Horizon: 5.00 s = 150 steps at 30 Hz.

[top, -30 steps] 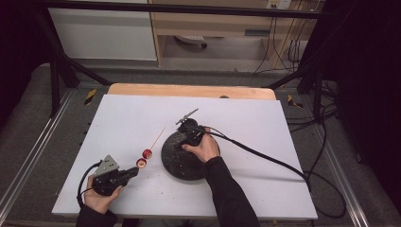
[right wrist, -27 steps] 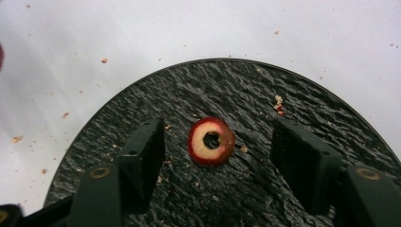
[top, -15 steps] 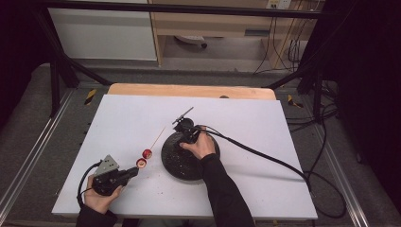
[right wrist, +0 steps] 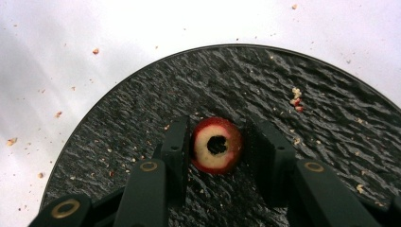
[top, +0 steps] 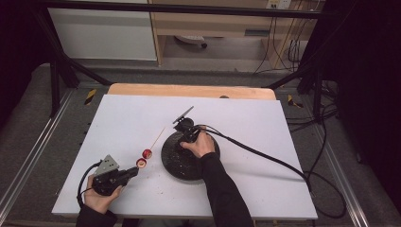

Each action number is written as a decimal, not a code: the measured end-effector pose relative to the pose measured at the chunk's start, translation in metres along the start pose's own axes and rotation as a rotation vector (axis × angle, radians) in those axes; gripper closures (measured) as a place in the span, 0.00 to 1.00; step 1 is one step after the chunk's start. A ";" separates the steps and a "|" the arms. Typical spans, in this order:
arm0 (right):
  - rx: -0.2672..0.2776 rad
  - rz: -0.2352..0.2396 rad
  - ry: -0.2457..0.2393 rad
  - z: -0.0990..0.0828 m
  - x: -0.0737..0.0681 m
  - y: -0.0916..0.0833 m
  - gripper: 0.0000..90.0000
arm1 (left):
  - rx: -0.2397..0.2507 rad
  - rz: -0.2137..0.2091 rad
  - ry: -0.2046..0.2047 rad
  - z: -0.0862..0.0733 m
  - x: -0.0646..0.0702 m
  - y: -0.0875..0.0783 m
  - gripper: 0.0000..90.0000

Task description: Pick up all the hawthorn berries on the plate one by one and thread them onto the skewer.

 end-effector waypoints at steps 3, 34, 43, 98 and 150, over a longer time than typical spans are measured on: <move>-0.004 0.001 0.009 0.000 0.000 0.000 0.69 | 0.000 0.000 0.002 0.000 0.000 0.000 0.98; 0.067 -0.022 0.025 -0.004 -0.010 -0.048 0.71 | 0.012 -0.003 0.007 0.000 0.004 0.000 0.98; 0.173 -0.015 0.061 -0.024 -0.017 -0.059 0.71 | 0.021 -0.006 0.003 0.002 0.010 0.002 0.98; 0.995 -0.075 0.466 -0.099 -0.004 -0.102 0.71 | 0.094 -0.034 -0.010 0.040 0.079 0.044 0.98; 1.172 -0.100 0.561 -0.086 0.013 -0.106 0.71 | 0.071 -0.075 0.008 0.028 0.100 0.060 0.98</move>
Point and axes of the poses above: each handheld gripper's, and its own axes: y roughly forward along the jaws, z roughly out of its top, x roughly to its right, the point moved 3 cm from there along y, roughly forward along the jaws, and after that the axes turned 13 degrees about -y, right-handed, at the moved point
